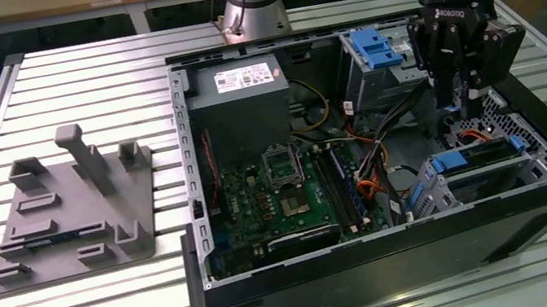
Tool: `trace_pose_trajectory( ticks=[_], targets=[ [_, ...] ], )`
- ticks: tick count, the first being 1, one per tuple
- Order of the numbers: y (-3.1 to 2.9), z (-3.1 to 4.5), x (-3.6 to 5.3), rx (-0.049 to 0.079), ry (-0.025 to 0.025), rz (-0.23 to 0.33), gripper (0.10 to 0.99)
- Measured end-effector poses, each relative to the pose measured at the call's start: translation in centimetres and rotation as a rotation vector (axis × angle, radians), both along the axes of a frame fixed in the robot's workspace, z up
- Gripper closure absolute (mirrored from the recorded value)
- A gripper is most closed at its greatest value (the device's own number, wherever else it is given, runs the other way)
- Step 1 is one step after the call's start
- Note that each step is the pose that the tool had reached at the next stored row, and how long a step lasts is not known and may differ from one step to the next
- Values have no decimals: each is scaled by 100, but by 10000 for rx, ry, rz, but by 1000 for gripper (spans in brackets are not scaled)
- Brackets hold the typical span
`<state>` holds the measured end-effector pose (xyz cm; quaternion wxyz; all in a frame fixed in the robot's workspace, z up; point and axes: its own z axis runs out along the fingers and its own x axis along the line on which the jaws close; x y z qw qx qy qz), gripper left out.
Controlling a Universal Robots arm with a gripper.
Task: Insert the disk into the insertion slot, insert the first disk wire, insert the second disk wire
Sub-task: 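Insert the second disk wire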
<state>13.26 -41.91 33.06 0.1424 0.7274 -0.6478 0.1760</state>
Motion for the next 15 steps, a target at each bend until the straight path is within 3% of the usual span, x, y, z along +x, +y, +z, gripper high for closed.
trace_pose_trajectory(
  ticks=[3,5,6,7,15],
  targets=[
    [0,0,0,0,0,-3,604],
    [0,0,-1,1,0,-26,733],
    [0,0,0,0,-1,-36,733],
    [1,0,0,1,0,-44,792],
    [1,-2,0,-7,0,-251,808]
  ],
)
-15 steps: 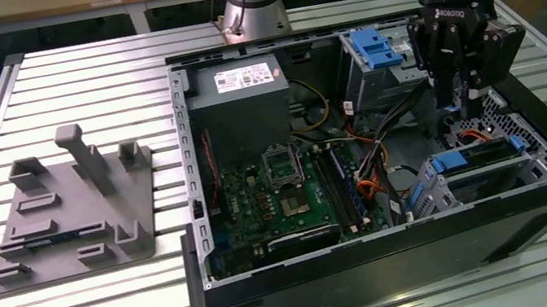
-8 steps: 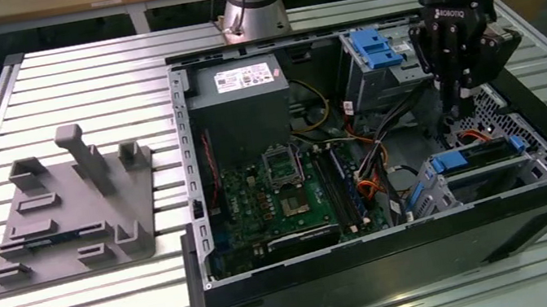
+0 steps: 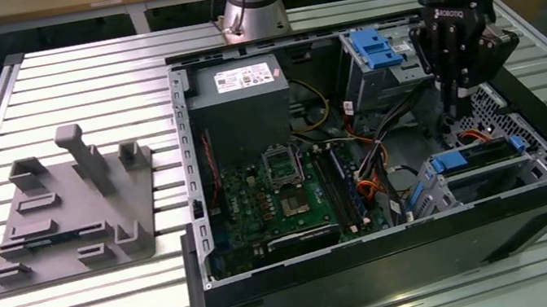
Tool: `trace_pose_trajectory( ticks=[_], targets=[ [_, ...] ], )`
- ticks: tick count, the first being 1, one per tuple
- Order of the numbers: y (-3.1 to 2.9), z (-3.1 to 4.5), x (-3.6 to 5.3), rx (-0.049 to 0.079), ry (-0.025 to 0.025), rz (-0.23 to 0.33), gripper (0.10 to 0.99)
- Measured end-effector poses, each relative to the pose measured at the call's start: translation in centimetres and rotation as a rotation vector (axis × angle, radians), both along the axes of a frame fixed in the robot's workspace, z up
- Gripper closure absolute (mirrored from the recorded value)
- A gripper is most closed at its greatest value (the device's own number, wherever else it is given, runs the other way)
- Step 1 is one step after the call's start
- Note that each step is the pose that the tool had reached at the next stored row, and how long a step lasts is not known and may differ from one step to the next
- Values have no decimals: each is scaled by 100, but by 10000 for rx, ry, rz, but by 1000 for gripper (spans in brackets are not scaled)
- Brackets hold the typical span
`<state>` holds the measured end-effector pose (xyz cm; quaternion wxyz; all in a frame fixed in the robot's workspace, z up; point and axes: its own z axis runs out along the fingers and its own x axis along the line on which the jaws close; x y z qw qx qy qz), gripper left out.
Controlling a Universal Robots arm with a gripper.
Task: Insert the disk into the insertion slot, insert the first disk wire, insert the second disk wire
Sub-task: 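Insert the second disk wire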
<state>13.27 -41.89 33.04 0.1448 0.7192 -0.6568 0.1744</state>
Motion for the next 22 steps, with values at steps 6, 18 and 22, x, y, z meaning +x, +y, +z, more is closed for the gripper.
trace_pose_trajectory(
  ticks=[6,18,22],
  targets=[
    [0,-5,5,-1,0,-203,882],
    [-8,-34,24,0,0,-402,882],
    [-10,-40,25,7,0,-410,894]
  ],
)
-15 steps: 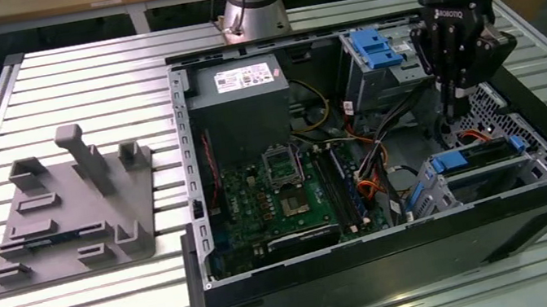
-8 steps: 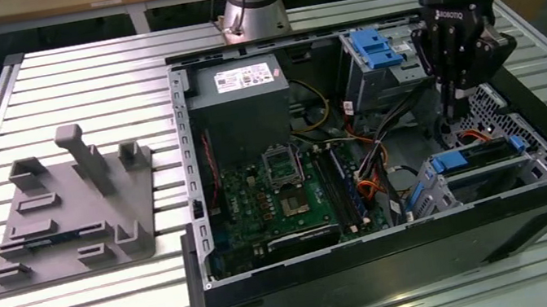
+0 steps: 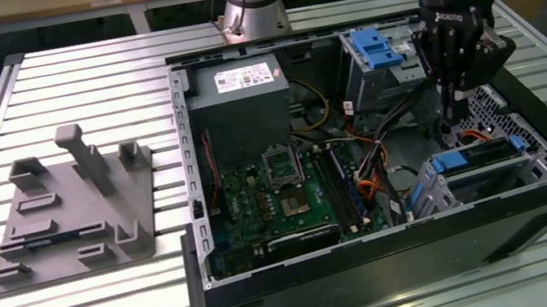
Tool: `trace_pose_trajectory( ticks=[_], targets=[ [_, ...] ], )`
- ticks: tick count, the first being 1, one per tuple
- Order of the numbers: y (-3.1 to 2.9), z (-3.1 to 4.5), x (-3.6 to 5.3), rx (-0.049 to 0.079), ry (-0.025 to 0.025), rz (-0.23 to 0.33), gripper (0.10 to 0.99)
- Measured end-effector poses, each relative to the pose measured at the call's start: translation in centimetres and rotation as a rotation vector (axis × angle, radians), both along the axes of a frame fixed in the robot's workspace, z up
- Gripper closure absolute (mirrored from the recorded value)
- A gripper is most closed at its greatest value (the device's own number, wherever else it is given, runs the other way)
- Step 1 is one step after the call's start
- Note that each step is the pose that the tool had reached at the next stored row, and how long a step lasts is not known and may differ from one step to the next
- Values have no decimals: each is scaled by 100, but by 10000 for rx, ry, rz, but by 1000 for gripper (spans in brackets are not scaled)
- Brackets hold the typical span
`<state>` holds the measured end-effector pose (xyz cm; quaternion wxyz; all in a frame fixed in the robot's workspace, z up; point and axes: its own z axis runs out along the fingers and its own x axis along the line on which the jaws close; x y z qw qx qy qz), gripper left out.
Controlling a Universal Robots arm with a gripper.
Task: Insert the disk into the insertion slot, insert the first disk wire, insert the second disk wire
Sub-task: 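Insert the second disk wire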
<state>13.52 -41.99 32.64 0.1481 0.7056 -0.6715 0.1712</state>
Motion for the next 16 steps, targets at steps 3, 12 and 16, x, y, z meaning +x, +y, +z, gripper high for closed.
trace_pose_trajectory(
  ticks=[3,12,16],
  targets=[
    [-4,-2,7,17,0,-3,941],
    [-9,-2,95,22,220,-5,941],
    [-8,-2,198,17,792,-6,941]
  ],
)
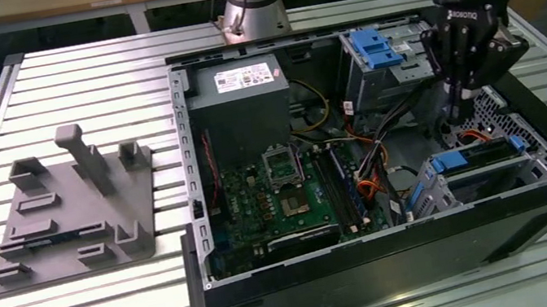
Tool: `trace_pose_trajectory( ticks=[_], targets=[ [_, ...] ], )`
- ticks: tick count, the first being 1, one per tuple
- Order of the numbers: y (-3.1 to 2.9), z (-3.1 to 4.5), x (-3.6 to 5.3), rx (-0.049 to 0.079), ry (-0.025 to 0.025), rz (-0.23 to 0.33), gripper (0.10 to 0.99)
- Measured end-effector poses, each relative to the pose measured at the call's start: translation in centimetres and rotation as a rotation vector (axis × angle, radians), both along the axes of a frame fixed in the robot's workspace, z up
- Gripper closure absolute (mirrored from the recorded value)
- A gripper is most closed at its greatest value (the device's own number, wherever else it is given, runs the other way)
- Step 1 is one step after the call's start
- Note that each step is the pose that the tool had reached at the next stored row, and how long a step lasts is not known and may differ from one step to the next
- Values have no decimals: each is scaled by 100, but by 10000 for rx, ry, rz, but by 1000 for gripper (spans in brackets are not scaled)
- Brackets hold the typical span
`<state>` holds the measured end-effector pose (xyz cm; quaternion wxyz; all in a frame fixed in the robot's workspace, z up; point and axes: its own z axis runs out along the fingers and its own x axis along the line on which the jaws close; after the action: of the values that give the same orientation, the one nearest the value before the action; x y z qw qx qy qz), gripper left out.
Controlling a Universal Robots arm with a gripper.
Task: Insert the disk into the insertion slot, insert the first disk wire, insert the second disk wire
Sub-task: 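Insert the second disk wire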
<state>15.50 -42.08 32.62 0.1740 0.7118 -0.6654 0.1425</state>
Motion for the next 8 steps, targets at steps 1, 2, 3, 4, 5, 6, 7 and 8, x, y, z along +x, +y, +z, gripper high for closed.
trace_pose_trajectory(
  ticks=[1,2,3,4,5,6,7,8],
  targets=[
    [0,0,27,1,127,0,941],
    [0,0,59,1,239,1,941],
    [0,0,90,0,330,0,941],
    [0,0,121,1,415,0,941],
    [-2,-1,145,1,488,1,941],
    [-9,0,155,0,526,1,941],
    [-21,0,160,-1,543,-2,941],
    [-35,0,161,1,547,-7,941]
  ],
)
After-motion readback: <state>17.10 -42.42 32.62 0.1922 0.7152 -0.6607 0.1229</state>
